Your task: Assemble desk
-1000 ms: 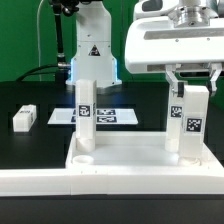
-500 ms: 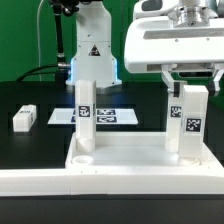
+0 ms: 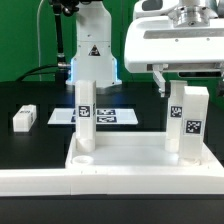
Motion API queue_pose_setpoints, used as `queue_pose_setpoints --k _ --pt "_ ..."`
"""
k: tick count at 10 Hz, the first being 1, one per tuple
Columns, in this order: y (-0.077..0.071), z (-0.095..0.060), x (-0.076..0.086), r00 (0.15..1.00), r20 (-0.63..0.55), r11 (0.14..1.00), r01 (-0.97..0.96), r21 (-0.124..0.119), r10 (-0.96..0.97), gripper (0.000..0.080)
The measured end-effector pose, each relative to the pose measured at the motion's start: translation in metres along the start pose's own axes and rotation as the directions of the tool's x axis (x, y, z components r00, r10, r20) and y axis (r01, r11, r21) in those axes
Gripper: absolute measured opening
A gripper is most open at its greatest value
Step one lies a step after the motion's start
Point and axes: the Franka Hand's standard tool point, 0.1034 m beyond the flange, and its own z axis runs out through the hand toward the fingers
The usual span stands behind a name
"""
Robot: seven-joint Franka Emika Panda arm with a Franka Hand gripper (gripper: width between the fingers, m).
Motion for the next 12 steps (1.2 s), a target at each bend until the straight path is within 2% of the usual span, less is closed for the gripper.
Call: queue_pose_setpoints --k 4,6,7,8,9,10,12 --pt "0.002 -0.001 0.004 1.0 0.013 1.0 0.021 -0.003 -0.021 0.0648" --pt "0.009 -0.018 0.031 0.996 0.091 1.0 0.019 0.007 -0.019 0.0648" --pt "0.011 -0.021 0.041 0.996 0.086 1.0 0.01 0.01 -0.011 0.0648" --pt "0.014 -0.018 0.043 0.994 0.107 1.0 0.003 0.004 -0.004 0.0648" --pt "0.016 -0.015 0.036 0.969 0.247 1.0 -0.012 -0.011 0.014 0.0648" --pt "0.015 -0.014 0.044 0.954 0.3 1.0 -0.022 -0.015 0.025 0.0648" --pt "0.018 -0.012 0.048 0.922 0.385 0.999 -0.03 -0.03 0.039 0.0648"
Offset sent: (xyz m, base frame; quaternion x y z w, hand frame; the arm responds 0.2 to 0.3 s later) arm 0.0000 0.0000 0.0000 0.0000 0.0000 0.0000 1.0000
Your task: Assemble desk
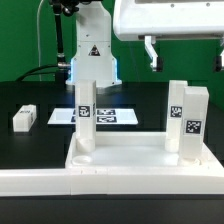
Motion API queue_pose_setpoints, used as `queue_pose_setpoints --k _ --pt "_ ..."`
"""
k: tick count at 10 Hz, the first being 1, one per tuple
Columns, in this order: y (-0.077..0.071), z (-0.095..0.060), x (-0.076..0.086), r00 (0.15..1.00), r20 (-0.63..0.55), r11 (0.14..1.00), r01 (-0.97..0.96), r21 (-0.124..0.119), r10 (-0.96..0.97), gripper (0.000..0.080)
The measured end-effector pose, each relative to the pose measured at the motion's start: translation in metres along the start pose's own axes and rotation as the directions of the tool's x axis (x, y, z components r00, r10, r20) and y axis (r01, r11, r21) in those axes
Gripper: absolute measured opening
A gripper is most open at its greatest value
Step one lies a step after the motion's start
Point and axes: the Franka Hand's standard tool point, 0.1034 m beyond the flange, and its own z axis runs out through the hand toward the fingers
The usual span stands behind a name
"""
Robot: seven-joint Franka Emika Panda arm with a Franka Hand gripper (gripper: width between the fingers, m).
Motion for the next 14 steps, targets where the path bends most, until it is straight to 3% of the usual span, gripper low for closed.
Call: queue_pose_setpoints --k 5,9,12,13,14 --pt "0.001 0.006 0.005 0.973 0.227 0.999 -0.016 -0.047 0.026 0.0648" --pt "-0.013 0.033 0.0 0.976 0.203 0.996 -0.061 -0.07 0.074 0.0648" --pt "-0.022 0.037 -0.005 0.972 0.202 0.991 -0.108 -0.078 0.121 0.0648" --pt "-0.021 0.037 -0.004 0.97 0.2 0.989 -0.121 -0.081 0.135 0.0619" --pt "-0.02 0.037 -0.004 0.968 0.199 0.987 -0.136 -0.084 0.151 0.0472"
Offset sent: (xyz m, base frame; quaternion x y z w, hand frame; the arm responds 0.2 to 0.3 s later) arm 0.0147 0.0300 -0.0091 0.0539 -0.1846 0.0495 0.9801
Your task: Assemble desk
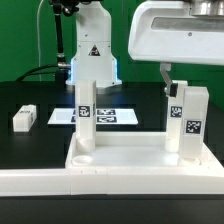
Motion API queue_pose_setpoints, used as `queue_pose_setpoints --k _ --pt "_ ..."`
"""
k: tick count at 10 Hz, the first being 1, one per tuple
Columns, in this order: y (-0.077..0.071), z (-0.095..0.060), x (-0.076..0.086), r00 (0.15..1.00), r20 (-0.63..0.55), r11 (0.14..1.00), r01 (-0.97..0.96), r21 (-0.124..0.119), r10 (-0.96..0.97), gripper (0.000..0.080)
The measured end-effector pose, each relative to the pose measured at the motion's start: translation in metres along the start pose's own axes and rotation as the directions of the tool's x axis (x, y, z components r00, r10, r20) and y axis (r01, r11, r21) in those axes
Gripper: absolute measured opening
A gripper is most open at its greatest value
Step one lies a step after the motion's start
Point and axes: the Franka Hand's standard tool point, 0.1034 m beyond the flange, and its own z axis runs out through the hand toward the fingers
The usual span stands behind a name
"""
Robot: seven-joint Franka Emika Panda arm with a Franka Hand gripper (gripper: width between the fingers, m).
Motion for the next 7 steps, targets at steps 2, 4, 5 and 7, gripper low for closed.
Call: queue_pose_setpoints --k 2,4,5,7 --pt "0.0 0.0 0.0 0.996 0.0 0.996 -0.091 0.0 0.091 0.0315" --pt "0.004 0.0 0.001 0.975 0.0 0.975 -0.22 -0.003 0.22 0.0287" --pt "0.005 0.001 0.001 0.96 0.0 0.96 -0.28 -0.005 0.28 0.0287" --pt "0.019 0.001 -0.006 0.775 -0.036 0.776 -0.63 0.038 0.631 0.0287"
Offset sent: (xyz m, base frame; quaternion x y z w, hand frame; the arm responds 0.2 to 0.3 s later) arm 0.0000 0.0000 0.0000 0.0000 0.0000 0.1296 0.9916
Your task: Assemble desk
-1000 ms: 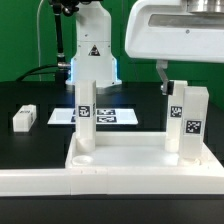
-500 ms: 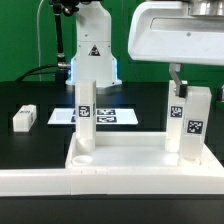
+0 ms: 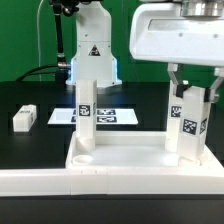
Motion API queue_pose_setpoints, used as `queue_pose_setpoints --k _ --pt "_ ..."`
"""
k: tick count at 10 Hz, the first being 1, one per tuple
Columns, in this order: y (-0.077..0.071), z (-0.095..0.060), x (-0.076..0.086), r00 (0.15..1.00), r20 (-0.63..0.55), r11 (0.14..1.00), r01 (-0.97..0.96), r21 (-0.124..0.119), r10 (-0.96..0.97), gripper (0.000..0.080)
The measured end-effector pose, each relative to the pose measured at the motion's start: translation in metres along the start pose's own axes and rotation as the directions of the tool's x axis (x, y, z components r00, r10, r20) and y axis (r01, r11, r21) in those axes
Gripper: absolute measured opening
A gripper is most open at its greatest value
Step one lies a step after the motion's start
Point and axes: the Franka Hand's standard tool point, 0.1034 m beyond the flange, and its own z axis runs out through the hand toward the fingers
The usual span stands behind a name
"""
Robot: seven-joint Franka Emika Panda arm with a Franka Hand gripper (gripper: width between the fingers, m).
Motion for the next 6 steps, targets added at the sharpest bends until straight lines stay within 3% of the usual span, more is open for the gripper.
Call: queue_pose_setpoints --k 2,4,6 --pt "0.005 -0.001 -0.001 0.975 0.006 0.975 -0.22 0.002 0.22 0.0287" --pt "0.009 -0.002 -0.006 0.906 0.035 0.904 -0.423 0.061 0.421 0.0294" --pt "0.003 -0.005 -0.014 0.82 0.058 0.818 -0.573 0.06 0.57 0.0295"
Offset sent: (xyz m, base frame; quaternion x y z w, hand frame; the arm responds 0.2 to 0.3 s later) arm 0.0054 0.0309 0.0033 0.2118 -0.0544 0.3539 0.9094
